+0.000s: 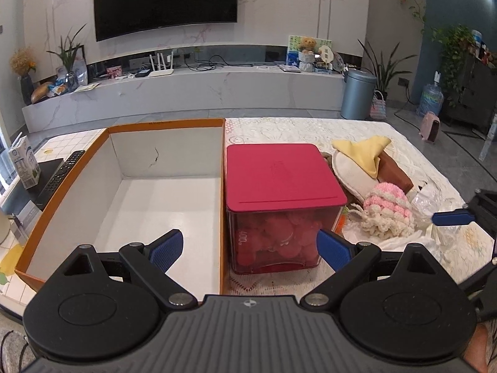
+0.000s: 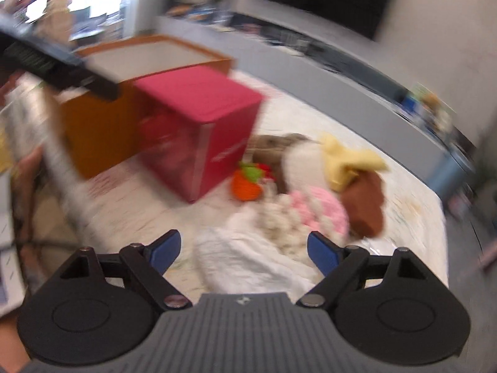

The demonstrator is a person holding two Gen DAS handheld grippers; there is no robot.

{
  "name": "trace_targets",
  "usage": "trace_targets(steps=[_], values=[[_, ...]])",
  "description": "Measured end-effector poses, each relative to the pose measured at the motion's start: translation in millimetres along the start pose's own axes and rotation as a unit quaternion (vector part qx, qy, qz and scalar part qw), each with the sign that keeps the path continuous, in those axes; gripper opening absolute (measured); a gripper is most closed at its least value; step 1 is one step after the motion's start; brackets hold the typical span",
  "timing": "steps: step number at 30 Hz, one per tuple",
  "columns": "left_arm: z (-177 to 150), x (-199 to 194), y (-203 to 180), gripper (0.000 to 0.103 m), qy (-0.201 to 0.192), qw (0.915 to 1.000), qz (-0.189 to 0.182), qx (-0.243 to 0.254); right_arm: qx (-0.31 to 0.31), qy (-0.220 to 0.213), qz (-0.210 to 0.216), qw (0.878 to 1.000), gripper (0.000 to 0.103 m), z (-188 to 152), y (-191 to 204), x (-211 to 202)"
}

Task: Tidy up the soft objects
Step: 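Reach the right tool to the white tissue bundle and close on it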

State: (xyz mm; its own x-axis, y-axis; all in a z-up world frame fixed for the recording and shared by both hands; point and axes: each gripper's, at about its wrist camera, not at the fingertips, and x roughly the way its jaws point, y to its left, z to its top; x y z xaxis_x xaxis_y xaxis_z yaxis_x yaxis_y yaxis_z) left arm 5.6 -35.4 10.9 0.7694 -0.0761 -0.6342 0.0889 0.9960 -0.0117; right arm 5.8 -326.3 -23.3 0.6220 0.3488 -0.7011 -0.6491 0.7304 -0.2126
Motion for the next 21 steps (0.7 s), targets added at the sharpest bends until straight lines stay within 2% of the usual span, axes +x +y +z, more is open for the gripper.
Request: trace_targets(steps=[2,6,10,11,14,16,19,21], values=[[-1,1,0,0.103,0.001,1.0,0.001,0.0,-0.063,0.015,0.027,0.998,0.092,0,7,2],[-5,1,3,0.103,0.002,1.0,-0.006,0.0,-0.167,0.041,0.055,0.984,0.093,-5,8,14],[-5,2,10,0.103,0.003,0.9998,0.008,-0.018,-0.148,0.065,0.056,0.985,0.088,1,-15,41],[-5,2,13,0.103,0.003,0.9997,0.009,-0.022,-0.155,0.072,0.068,0.983,0.085,0,-16,47],[-5,1,21,0.103,0.004,0.9994,0.008,-0.033,-0.182,0.102,0.112,0.972,0.085,-5,-13,64],[-4,1,25,0.103,0.005,0.9991,0.01,-0.04,-0.18,0.123,0.119,0.969,0.082,-8,-15,75],[-4,4,31,0.103,0.01,0.9984,0.018,-0.053,-0.153,0.115,0.119,0.974,0.08,-12,-23,82],[-4,6,34,0.103,0.013,0.9977,0.028,-0.061,-0.119,0.107,0.135,0.978,0.084,-15,-31,86]])
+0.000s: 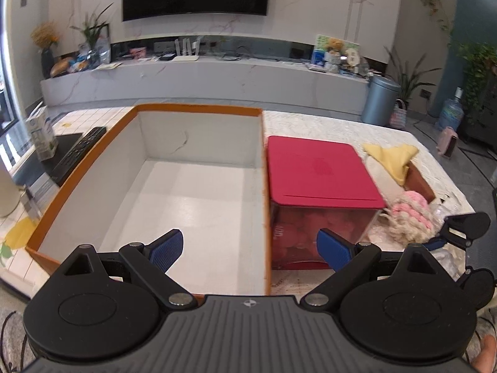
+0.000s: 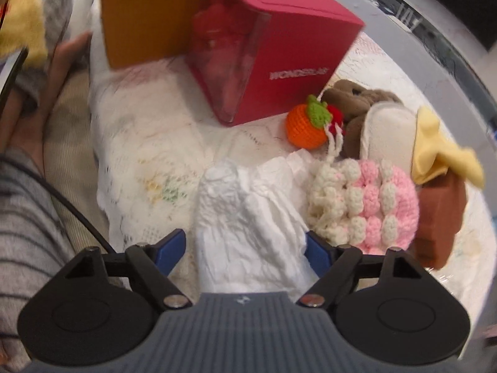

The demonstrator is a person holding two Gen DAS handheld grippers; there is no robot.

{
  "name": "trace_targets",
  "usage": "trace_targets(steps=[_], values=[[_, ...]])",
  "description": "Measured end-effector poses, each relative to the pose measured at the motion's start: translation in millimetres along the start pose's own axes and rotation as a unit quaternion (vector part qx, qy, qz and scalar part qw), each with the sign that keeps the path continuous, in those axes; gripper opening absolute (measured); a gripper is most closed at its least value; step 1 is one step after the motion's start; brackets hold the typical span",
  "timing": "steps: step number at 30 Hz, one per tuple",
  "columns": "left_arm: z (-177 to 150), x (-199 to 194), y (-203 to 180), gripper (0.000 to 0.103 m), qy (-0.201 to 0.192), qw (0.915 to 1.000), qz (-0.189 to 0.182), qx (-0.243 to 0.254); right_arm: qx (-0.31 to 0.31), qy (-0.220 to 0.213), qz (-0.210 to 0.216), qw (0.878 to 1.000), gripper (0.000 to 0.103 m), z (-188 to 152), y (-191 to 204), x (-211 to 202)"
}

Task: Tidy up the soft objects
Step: 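Reach the right tool to the white tissue bundle and close on it, then lift the white tissue bundle with the right tool and carry it away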

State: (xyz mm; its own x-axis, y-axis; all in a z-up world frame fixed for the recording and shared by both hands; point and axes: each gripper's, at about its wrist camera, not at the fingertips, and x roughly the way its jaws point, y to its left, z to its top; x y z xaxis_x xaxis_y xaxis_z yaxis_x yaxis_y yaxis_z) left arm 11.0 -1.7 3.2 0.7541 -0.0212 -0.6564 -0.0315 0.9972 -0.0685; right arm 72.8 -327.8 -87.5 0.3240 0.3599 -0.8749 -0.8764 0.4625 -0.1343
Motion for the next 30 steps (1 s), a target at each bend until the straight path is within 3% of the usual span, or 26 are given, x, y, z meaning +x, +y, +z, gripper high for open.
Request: trace_targets(steps=[3,7,9,12,13,15,17,22,26,28,30], values=[[1,-2,0,0.103,-0.009,0.9999,0.003,0.004,0.071,-0.005,0.026,0.997,0.087,-6,-16,6],[-1,-5,-2,0.103,-0.016,0.9998,-0.006,0.008,0.032,0.009,0.008,0.999,0.081,2,-1,1],[-2,-4,-4,0.103,-0.014,0.9998,0.0,0.011,-0.007,0.026,-0.009,1.0,0.06,11,15,-4],[-2,-4,-4,0.103,-0.013,0.9998,0.005,0.012,-0.028,0.058,-0.025,0.998,0.044,20,34,-5],[-1,-4,-4,0.103,-0.013,0.9999,0.002,0.009,-0.014,0.067,-0.027,0.997,0.041,22,35,-5],[-1,-7,-2,0.103,-0.015,0.9999,-0.003,0.005,0.016,0.078,-0.033,0.996,0.021,26,31,-6],[-1,-9,1,0.103,-0.018,0.9998,-0.002,0.003,0.062,0.076,-0.031,0.995,0.013,31,23,-13],[1,-9,10,0.103,-0.015,0.9998,-0.004,-0.014,0.192,0.027,0.098,0.976,0.01,42,3,-45],[2,-8,15,0.103,-0.009,0.9996,-0.008,-0.026,0.224,0.008,0.179,0.958,0.011,61,19,-53],[2,-8,15,0.103,-0.005,0.9997,-0.009,-0.024,0.207,0.018,0.174,0.963,0.011,70,31,-46],[1,-7,14,0.103,-0.004,0.9998,-0.004,-0.019,0.168,0.026,0.117,0.979,0.011,79,42,-32]])
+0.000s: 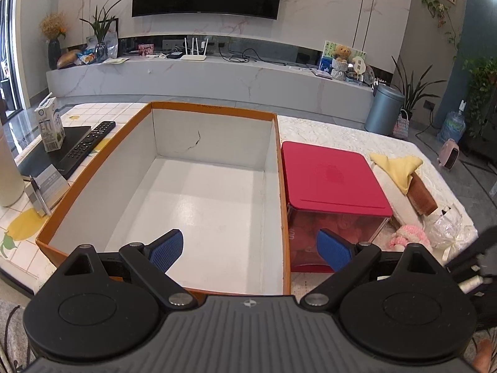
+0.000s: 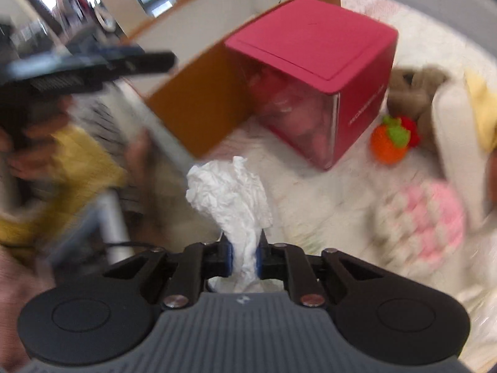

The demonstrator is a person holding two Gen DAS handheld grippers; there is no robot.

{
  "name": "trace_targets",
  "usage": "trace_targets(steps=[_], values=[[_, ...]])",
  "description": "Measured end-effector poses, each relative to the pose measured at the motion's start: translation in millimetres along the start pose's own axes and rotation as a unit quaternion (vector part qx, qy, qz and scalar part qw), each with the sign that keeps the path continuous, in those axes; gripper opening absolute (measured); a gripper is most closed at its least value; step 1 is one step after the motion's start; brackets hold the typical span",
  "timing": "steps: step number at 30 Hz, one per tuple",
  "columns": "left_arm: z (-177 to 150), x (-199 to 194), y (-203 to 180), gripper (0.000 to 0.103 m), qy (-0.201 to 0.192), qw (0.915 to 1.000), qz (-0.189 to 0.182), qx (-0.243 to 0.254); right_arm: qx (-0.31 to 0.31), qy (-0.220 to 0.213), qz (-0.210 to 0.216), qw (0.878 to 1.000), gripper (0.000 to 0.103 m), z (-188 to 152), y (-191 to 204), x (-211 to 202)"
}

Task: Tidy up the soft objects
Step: 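Lift the white tissue bundle with the right tool and carry it away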

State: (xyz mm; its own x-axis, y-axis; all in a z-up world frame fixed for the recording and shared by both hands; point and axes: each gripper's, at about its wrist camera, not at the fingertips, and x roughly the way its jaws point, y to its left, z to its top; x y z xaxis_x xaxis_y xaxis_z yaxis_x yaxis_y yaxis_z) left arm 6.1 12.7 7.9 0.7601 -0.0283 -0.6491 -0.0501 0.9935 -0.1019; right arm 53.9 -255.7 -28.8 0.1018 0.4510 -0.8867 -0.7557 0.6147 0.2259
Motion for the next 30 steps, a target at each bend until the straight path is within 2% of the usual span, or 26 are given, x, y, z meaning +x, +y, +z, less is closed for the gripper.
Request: trace_targets(steps=[1,2,4,6,7,8,9,11,12,13,14,16,20,22,24,27,29,30], values=[[0,0,0,0.103,-0.001,1.0,0.004,0.002,-0.012,-0.001,-0.035,0.999,0.011,2,2,8],[0,0,0,0.103,-0.003,1.0,0.009,0.002,-0.009,0.006,-0.052,0.999,0.013,5,-1,17],[0,-1,2,0.103,-0.006,0.9999,0.015,0.002,0.0,0.019,-0.058,0.998,0.02,8,-8,30],[1,0,4,0.103,-0.006,0.9998,0.017,-0.001,-0.028,0.001,-0.078,0.997,0.042,7,-7,34],[1,1,5,0.103,-0.003,0.9999,0.017,-0.003,-0.036,-0.005,-0.083,0.996,0.049,5,-7,34],[1,2,5,0.103,0.001,0.9999,0.016,-0.005,-0.035,-0.008,-0.079,0.996,0.062,4,-8,34],[1,4,6,0.103,0.004,0.9998,0.017,-0.006,-0.031,-0.007,-0.061,0.998,0.067,4,-9,34],[0,7,5,0.103,0.01,0.9998,0.019,-0.004,-0.033,-0.01,-0.012,0.999,0.069,4,-9,33],[-1,7,4,0.103,0.011,0.9997,0.02,-0.003,-0.042,-0.011,-0.001,0.999,0.078,3,-6,33],[-1,8,4,0.103,0.012,0.9997,0.02,-0.002,-0.054,-0.009,-0.003,0.998,0.083,3,-2,34],[-2,8,4,0.103,0.014,0.9997,0.02,-0.001,-0.069,-0.007,-0.015,0.998,0.093,2,2,35],[-3,10,3,0.103,0.019,0.9997,0.018,0.002,-0.091,0.005,-0.04,0.995,0.1,2,10,43],[-4,10,3,0.103,0.021,0.9996,0.016,0.007,-0.101,0.064,-0.043,0.992,0.1,4,16,70],[-5,10,4,0.103,0.022,0.9996,0.017,0.007,-0.118,0.072,-0.058,0.989,0.101,2,22,81],[-4,11,5,0.103,0.023,0.9996,0.017,0.005,-0.15,0.039,-0.075,0.985,0.09,-1,34,85],[-5,13,5,0.103,0.028,0.9994,0.017,0.004,-0.126,0.012,-0.064,0.99,0.075,-4,35,79],[-5,13,5,0.103,0.03,0.9994,0.018,0.004,-0.105,0.003,-0.06,0.993,0.052,-5,34,73],[-5,13,5,0.103,0.03,0.9994,0.018,0.004,-0.09,0.001,-0.06,0.994,0.045,-6,32,71]])
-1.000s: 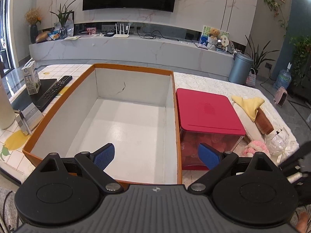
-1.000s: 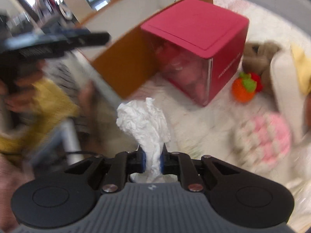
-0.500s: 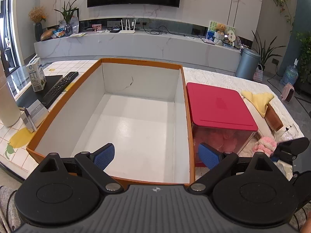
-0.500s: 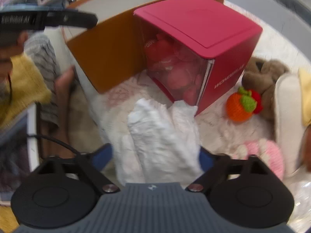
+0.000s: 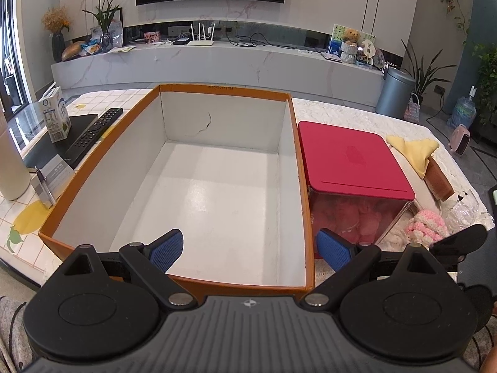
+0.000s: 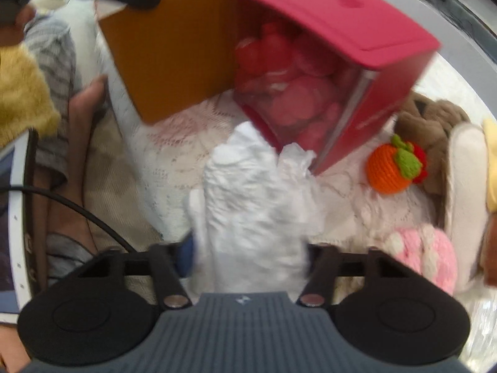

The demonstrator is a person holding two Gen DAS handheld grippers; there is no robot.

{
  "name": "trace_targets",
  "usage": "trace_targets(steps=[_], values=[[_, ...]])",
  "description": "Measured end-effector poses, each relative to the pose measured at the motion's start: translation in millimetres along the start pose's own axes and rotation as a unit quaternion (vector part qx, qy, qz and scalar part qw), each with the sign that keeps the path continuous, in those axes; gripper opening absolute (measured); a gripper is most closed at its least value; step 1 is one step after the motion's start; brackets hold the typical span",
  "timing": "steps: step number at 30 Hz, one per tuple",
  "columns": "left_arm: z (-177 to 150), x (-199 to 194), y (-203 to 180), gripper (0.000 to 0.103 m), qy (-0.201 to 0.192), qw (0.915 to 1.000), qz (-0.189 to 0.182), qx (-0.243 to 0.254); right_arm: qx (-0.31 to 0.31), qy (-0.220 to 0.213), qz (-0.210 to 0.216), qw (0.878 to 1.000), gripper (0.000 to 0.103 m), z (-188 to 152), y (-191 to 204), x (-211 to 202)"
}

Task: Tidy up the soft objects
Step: 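Lift the white tissue bundle with the right tool and carry it away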

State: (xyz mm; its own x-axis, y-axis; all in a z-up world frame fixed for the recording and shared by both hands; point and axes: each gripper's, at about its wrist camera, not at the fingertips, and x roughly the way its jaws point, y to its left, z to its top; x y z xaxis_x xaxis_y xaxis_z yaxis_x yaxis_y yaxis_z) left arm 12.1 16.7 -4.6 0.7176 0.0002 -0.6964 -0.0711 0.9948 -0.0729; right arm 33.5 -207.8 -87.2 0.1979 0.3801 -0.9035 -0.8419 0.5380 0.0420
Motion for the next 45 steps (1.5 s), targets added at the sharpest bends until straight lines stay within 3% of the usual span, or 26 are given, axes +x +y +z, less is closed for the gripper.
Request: trace_targets(steps=[3,9,13,19,21,24,28,30,34,35,39,41,45], values=[[0,-2,0,0.103,-0.002,1.0,-0.006,-0.003,0.043,-0.008,-0.001,0.999,0.029,-5,-5,-7],[1,-8,4,0.103,-0.008,0.9999,-0.01,-0.009,0.101,-0.041,-0.001,0.994,0.028,-11,-9,-41],[3,-12,8,0.103,-0.01,0.9997,-0.016,-0.018,0.125,-0.068,0.009,0.99,0.028,-30,-15,-84],[4,-17,11,0.103,-0.015,0.9994,-0.022,-0.022,0.172,-0.127,-0.054,0.975,0.028,-42,-8,-139],[5,-21,10,0.103,-0.023,0.9993,-0.024,-0.018,0.21,-0.164,-0.095,0.959,0.028,-47,-9,-159],[4,-31,6,0.103,-0.045,0.9987,-0.023,-0.01,0.284,-0.231,-0.191,0.911,0.028,-60,-10,-195],[4,-34,-5,0.103,-0.061,0.9978,-0.024,0.006,0.319,-0.274,-0.314,0.851,0.028,-73,-2,-221],[5,-31,-15,0.103,-0.052,0.998,-0.027,0.024,0.353,-0.305,-0.329,0.821,0.029,-85,-5,-224],[7,-30,-35,0.103,-0.044,0.9969,-0.041,0.052,0.44,-0.349,-0.292,0.774,0.029,-116,-18,-204],[9,-29,-40,0.103,-0.042,0.9965,-0.046,0.056,0.449,-0.35,-0.288,0.77,0.029,-122,-19,-197],[11,-20,-67,0.103,-0.033,0.9947,-0.068,0.069,0.456,-0.339,-0.264,0.779,0.029,-137,-21,-168],[11,-9,-83,0.103,-0.014,0.9941,-0.082,0.069,0.471,-0.345,-0.254,0.771,0.029,-149,-28,-161],[3,18,-125,0.103,0.04,0.9879,-0.098,0.114,0.481,-0.346,-0.24,0.769,0.029,-166,-35,-152]])
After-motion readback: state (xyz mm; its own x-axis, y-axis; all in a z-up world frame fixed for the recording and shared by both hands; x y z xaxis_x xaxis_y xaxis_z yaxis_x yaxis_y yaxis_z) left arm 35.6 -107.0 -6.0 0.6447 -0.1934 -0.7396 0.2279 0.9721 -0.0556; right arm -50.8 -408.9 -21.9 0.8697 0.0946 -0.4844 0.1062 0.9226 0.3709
